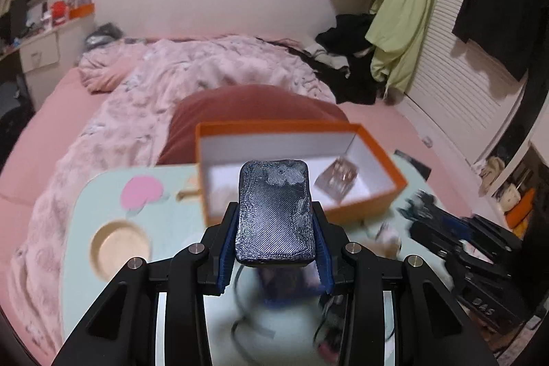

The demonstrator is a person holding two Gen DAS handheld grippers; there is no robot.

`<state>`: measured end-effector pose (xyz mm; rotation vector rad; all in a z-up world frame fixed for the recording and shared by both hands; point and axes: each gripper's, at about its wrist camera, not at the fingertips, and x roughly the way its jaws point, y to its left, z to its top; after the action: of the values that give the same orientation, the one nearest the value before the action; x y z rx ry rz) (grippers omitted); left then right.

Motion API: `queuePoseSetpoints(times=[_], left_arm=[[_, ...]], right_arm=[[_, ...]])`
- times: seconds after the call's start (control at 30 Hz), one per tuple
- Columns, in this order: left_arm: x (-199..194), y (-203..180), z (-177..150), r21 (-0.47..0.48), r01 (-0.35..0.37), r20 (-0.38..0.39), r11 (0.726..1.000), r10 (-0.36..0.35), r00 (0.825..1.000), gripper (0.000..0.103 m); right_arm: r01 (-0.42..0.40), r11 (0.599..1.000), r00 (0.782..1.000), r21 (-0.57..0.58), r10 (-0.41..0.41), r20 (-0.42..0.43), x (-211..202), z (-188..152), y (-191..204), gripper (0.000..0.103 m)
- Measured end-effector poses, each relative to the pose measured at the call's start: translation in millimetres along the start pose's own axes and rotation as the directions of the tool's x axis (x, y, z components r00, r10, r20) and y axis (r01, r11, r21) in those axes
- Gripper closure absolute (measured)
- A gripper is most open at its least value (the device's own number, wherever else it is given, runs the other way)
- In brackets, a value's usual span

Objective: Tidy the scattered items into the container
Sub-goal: 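Lower the toy car and black case into the orange box and open both grippers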

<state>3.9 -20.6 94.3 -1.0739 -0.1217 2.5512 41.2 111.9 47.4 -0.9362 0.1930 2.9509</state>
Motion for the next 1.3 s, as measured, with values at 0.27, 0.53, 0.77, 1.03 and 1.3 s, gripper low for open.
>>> queuePoseSetpoints(times=[0.27,0.53,0.77,1.03,1.3], left_arm=[[73.0,12.7,33.6,-0.018,-0.080,-0.080,0.997,0.079,0.994,0.064],[43.9,25.1,29.8,-0.037,-0.063,-0.002,0.997,0.063,0.998,0.034],[-6.5,11.3,-19.7,-0.065,-0.028,0.010,0.998,0.029,1.000,0.017],[-13.2,2.8,-90.4,-0.021,-0.123,-0.120,0.992,0.120,0.985,0.015],[-2.2,1.3,-129.0,0.058,-0.259,-0.177,0.964,0.265,0.948,0.000]], right_arm=[[-0.006,0.998,0.992,0.063,0.014,-0.126,103.3,59.5,-17.9,0.073],[-0.018,0.985,0.994,0.171,0.036,-0.106,118.3,72.4,-41.6,0.058],[-0.015,0.992,0.999,0.124,0.021,-0.046,53.3,47.5,-26.5,0.043],[0.051,0.996,0.995,0.070,-0.045,-0.086,1.6,-15.4,-10.8,0.035],[0.175,0.984,0.964,0.043,-0.162,-0.211,5.7,-71.8,-15.4,0.035]])
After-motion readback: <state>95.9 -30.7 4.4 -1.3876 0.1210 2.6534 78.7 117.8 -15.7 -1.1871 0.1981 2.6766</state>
